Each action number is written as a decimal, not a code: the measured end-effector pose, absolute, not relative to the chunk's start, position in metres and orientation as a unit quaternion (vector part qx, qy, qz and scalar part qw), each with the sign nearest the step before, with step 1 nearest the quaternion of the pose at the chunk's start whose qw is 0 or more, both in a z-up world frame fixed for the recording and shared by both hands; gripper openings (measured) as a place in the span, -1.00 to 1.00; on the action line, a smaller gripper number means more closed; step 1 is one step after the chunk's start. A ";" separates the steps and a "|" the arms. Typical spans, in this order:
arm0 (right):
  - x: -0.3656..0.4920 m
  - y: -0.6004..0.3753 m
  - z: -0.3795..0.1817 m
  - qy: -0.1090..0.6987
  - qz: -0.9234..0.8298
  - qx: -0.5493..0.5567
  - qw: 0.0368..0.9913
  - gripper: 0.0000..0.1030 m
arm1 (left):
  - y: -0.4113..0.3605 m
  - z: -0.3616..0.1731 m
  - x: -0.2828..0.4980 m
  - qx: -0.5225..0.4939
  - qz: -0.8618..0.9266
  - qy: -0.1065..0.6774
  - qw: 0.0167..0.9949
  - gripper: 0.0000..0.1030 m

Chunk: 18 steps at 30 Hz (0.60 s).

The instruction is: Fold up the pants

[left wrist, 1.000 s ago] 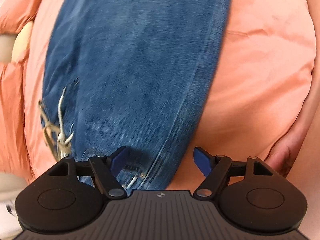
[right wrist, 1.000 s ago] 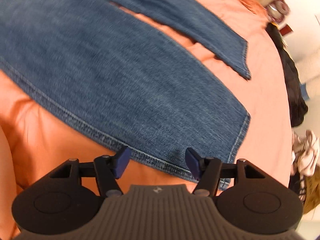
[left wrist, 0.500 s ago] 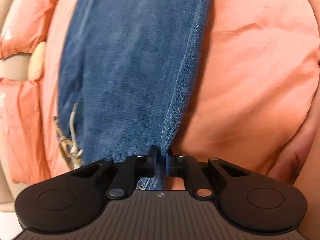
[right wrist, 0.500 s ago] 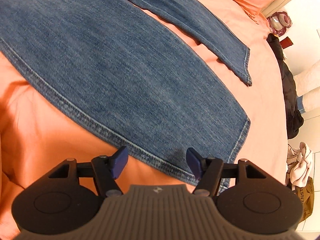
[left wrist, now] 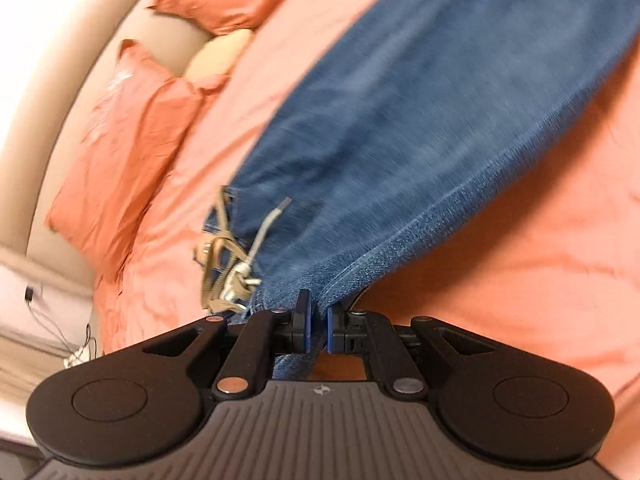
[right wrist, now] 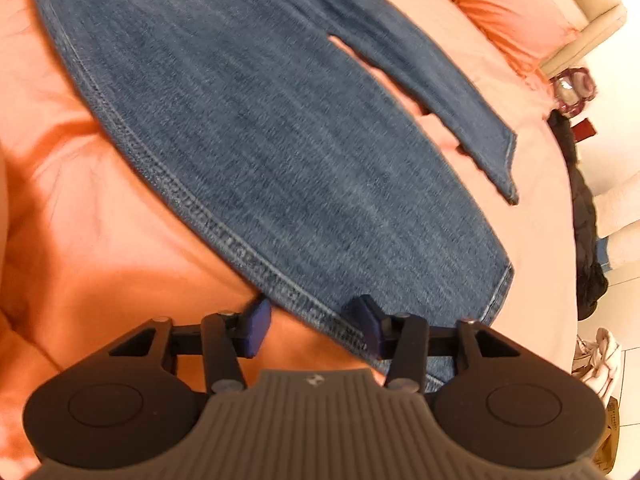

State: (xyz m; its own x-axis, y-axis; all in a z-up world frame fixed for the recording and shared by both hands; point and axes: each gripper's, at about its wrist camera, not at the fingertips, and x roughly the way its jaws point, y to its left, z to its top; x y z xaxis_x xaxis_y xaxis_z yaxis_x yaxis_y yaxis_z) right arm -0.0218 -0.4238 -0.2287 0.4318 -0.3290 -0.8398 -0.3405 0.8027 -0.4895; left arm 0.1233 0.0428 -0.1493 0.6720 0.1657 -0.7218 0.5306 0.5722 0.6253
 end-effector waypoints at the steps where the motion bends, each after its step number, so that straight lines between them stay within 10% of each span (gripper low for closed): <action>1: -0.022 -0.423 -0.228 0.529 -0.001 -0.313 0.789 -0.83 | 0.042 -0.145 0.125 0.442 -0.109 0.386 0.802 -0.86; 18: 0.052 -0.441 -0.115 0.404 -0.119 -0.258 0.870 -1.00 | 0.041 -0.100 0.196 0.400 -0.048 0.364 0.840 -0.87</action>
State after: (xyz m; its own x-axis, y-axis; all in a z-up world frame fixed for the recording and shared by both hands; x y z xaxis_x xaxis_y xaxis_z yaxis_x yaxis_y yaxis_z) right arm 0.0521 -0.4409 -0.1154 0.6454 -0.4160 -0.6406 -0.0008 0.8383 -0.5452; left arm 0.1960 0.0406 -0.1002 0.7310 0.2113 -0.6489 0.3712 0.6748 0.6378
